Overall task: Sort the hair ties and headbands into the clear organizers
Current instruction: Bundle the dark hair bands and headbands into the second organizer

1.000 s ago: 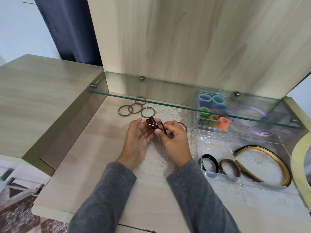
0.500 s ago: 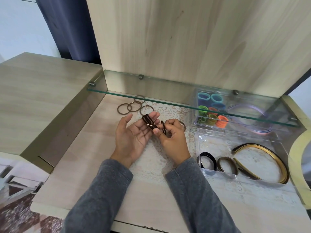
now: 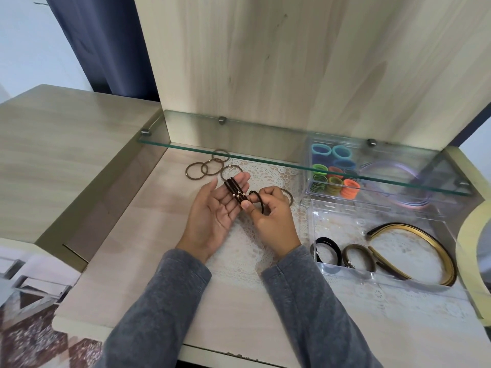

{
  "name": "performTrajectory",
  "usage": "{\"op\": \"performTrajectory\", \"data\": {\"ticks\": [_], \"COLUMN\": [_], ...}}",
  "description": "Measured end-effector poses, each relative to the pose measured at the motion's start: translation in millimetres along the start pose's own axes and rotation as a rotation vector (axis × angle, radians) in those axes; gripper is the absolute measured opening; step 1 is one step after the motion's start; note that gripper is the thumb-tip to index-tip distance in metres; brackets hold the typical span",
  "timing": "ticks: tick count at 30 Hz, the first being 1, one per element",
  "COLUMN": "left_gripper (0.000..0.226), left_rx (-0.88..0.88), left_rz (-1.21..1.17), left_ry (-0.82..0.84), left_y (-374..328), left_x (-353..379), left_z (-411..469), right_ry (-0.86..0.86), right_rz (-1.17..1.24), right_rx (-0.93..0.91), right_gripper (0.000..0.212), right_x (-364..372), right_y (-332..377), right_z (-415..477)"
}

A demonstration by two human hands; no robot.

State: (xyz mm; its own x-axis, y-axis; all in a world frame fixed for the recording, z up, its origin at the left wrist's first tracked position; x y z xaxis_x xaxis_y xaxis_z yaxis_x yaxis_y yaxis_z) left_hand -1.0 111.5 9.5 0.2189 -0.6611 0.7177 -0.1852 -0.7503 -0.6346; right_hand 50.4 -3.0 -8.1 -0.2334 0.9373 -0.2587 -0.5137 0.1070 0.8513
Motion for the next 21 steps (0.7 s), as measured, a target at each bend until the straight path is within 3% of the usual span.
{"op": "performTrajectory", "data": {"ticks": [5,12,21], "left_gripper": [0.039,0.036,0.037], "left_rx": [0.079,0.133,0.137], "left_rz": [0.18,0.193,0.195], "left_ry": [-0.127,-0.11,-0.093], "left_y": [7.0,9.2,10.6], "left_x": [5.0,2.3,4.4], "left_z": [1.1,1.1,0.3], "right_ry": [-0.004,-0.011,0.013], "right_rz": [0.025,0.036,0.062], "right_rx": [0.011,-0.017,-0.003], "right_gripper": [0.031,0.028,0.005], "right_x": [-1.2,-0.5,-0.9], "right_y": [1.3,-2.5,-4.7], "right_z": [-0.2,-0.6,-0.7]}}
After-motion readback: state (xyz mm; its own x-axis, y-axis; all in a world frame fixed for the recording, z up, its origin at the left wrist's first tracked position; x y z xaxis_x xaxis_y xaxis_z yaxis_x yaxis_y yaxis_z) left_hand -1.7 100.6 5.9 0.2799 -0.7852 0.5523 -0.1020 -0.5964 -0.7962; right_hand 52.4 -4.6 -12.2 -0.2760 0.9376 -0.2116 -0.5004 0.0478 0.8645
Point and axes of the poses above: each hand's wrist, its own z-axis towards the middle knuckle, its own x-axis out of the palm, y = z × x, the point moved 1 cm from there along z, towards the middle knuckle, and after that the axes turned 14 degrees about -x, right-handed, at the moved point
